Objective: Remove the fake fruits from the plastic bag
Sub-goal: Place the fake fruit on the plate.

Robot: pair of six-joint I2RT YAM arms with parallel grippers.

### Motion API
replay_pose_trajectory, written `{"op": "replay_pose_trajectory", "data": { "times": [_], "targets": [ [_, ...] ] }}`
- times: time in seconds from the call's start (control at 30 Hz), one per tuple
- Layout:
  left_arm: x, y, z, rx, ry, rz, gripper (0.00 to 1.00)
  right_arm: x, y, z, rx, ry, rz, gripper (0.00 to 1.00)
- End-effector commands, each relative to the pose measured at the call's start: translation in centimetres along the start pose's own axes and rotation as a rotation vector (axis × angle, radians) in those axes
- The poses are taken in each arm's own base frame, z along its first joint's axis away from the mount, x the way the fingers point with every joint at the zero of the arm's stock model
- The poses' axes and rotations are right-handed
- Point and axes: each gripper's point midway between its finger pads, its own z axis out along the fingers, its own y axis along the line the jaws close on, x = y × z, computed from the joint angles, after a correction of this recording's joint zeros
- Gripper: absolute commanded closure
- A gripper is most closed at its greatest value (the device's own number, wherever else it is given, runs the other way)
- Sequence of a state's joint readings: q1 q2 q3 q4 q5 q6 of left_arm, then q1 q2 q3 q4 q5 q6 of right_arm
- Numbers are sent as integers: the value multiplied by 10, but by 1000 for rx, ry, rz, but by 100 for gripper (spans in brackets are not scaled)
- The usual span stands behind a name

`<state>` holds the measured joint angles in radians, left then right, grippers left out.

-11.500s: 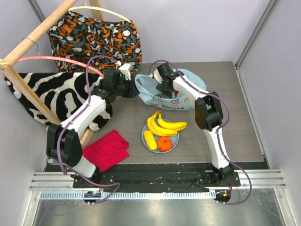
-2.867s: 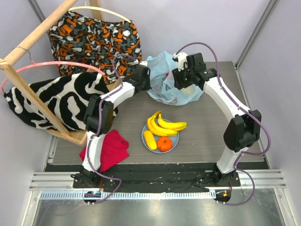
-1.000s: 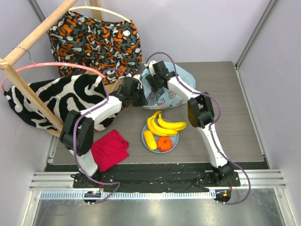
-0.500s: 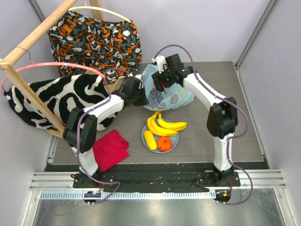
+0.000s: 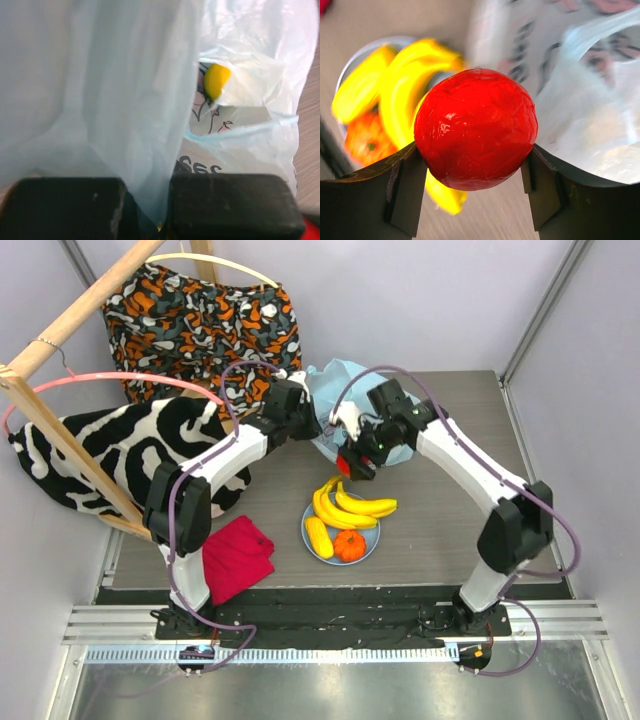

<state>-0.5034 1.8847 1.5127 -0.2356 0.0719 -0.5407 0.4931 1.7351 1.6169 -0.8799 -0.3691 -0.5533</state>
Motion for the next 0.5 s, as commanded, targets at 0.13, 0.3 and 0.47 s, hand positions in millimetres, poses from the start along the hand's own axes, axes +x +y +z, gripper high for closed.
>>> {"op": "replay_pose_trajectory", "data": {
  "times": [0.13,0.3,0.47],
  "targets": [
    [-4,9,-13,12,-18,29,100,24,85,-11,-121,60,-410,69],
    [6,14,-17,28,20,32,100,23,115,5,-178,79,-539,68],
    [4,17,-25,28,-4,56,100,24,132,30,-235,118,-643,67]
  ]
}}
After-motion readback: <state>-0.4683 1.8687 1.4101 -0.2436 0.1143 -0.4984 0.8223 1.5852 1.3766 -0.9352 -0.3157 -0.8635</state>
